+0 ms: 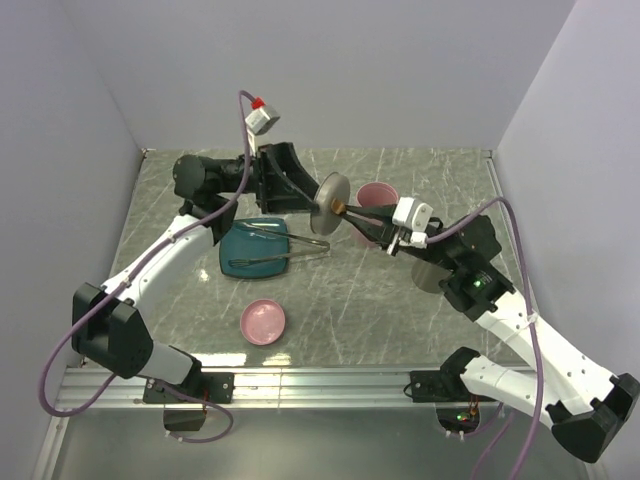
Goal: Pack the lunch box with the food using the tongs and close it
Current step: Pick up the box lid from the center of the board, then close the box lid on the packing box.
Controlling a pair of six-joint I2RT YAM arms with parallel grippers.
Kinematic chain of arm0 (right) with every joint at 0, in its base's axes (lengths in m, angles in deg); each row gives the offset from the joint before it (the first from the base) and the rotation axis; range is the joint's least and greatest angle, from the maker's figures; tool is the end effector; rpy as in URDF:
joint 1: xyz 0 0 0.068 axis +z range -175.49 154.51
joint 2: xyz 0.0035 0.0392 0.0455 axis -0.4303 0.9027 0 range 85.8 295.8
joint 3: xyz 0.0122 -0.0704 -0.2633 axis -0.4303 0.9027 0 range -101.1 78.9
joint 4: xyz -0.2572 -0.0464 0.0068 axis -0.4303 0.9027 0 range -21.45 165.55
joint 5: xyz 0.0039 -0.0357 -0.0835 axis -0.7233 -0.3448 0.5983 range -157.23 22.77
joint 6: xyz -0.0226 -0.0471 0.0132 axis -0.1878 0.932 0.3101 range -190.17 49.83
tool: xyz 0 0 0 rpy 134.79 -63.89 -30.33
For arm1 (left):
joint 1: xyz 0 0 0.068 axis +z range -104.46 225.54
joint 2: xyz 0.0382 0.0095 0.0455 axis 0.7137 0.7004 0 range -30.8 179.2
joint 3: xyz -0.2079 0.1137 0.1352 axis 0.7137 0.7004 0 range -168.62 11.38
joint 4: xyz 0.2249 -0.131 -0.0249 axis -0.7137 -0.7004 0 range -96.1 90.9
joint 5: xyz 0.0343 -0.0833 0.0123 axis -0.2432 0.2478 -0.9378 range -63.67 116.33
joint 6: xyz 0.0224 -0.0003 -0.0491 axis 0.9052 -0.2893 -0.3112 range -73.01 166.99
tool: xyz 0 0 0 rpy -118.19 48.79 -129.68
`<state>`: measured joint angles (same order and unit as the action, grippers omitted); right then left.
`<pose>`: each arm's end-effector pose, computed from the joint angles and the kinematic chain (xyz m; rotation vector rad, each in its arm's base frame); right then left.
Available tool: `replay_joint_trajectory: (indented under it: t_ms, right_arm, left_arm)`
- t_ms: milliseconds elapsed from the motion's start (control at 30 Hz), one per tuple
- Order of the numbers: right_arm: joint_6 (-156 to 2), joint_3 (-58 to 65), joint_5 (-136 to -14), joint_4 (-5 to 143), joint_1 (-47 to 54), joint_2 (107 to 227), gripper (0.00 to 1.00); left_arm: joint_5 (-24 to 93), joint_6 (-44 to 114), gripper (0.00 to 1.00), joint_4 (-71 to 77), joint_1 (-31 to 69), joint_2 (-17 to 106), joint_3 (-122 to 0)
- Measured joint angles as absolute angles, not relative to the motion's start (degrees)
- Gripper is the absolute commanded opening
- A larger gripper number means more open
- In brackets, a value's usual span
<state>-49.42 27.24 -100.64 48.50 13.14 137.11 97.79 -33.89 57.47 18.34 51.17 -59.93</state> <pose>0.1415 0.1381 0.4171 -1.0393 0.7817 0.6208 0.2464 -0.1646 0.4498 0.9336 1.3952 -1.9937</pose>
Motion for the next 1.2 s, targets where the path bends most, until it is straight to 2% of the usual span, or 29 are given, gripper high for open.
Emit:
replay_joint_trajectory:
  t_ms: [33, 100, 133, 167, 267, 500, 700, 933, 1200]
  right_arm:
    - [-49.6, 26.5, -100.6, 50.3, 12.7, 137.1, 0.00]
    - [-49.9, 25.2, -100.3, 53.9, 11.7, 137.0, 0.00]
    - [-50.0, 24.4, -99.8, 56.1, 11.0, 136.9, 0.00]
    - [-50.2, 23.7, -99.4, 57.9, 10.3, 136.9, 0.00]
    - [-50.4, 19.5, -97.8, 67.6, 7.0, 136.7, 0.00]
    - [-48.8, 7.7, -93.1, 92.8, -2.1, 139.1, 0.00]
    - [-44.6, -2.2, -90.7, 115.2, -15.7, 149.3, 0.00]
    - [-40.3, -8.0, -87.0, 133.3, -28.6, 163.9, 0.00]
    - [-39.6, -14.0, -83.5, 142.5, -29.2, 170.2, 0.00]
  left_arm:
    - [97.3, -33.3, 0.72, 55.7, 19.3, 51.2, -59.9]
    - [96.3, -31.6, 0.82, 52.9, 22.2, 51.2, -59.9]
    - [95.7, -30.5, 0.93, 51.7, 23.4, 51.2, -59.9]
    - [95.2, -28.7, 0.99, 50.0, 24.7, 51.1, -59.9]
    - [93.4, -19.3, 0.99, 37.9, 27.9, 50.4, -60.8]
    - [80.3, 17.9, 0.99, -3.3, 27.8, 48.0, -70.3]
    - [71.1, 34.4, 0.99, -23.3, 27.6, 46.9, -73.1]
    - [63.5, 40.5, 0.99, -30.9, 27.6, 46.5, -68.2]
    - [59.5, 42.5, 0.99, -33.1, 27.6, 45.0, -66.6]
